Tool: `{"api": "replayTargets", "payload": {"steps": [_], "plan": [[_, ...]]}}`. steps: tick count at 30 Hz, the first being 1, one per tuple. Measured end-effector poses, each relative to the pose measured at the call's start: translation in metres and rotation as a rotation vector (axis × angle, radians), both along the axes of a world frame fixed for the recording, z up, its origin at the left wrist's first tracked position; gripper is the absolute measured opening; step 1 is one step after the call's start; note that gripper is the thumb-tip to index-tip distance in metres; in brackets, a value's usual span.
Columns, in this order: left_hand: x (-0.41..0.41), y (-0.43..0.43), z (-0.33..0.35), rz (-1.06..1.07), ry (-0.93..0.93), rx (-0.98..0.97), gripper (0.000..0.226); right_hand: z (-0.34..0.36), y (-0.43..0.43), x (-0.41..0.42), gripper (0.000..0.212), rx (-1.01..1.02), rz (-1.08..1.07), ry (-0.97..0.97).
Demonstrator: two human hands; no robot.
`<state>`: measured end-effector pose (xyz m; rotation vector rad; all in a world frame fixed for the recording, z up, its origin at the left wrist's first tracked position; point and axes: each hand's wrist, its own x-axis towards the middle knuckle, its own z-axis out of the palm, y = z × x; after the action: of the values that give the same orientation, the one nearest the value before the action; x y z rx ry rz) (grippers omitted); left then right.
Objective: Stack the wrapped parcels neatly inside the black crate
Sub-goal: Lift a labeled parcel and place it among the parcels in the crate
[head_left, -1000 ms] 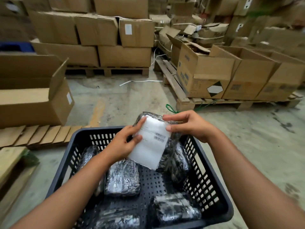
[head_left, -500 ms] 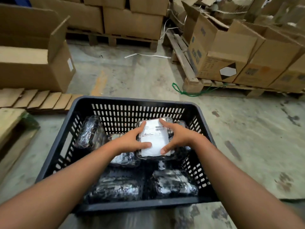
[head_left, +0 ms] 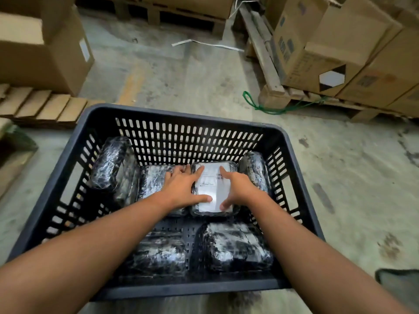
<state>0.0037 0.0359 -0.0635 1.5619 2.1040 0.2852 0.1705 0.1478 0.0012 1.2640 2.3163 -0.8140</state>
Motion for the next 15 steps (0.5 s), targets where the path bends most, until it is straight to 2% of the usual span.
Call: {"api": "replayTargets", "payload": {"steps": [8,15], "plan": [[0.001,0.004,-0.036,-0.074,0.119,-0.051,0.104,-0.015,-0.003,-0.006,0.136,0.092,0.080,-0.108],[0.005,0.008,-0.045,-0.149,0.203,-0.114,0.103,-0.033,-0.012,-0.011,0.105,0.245,0.221,-0.256]]}}
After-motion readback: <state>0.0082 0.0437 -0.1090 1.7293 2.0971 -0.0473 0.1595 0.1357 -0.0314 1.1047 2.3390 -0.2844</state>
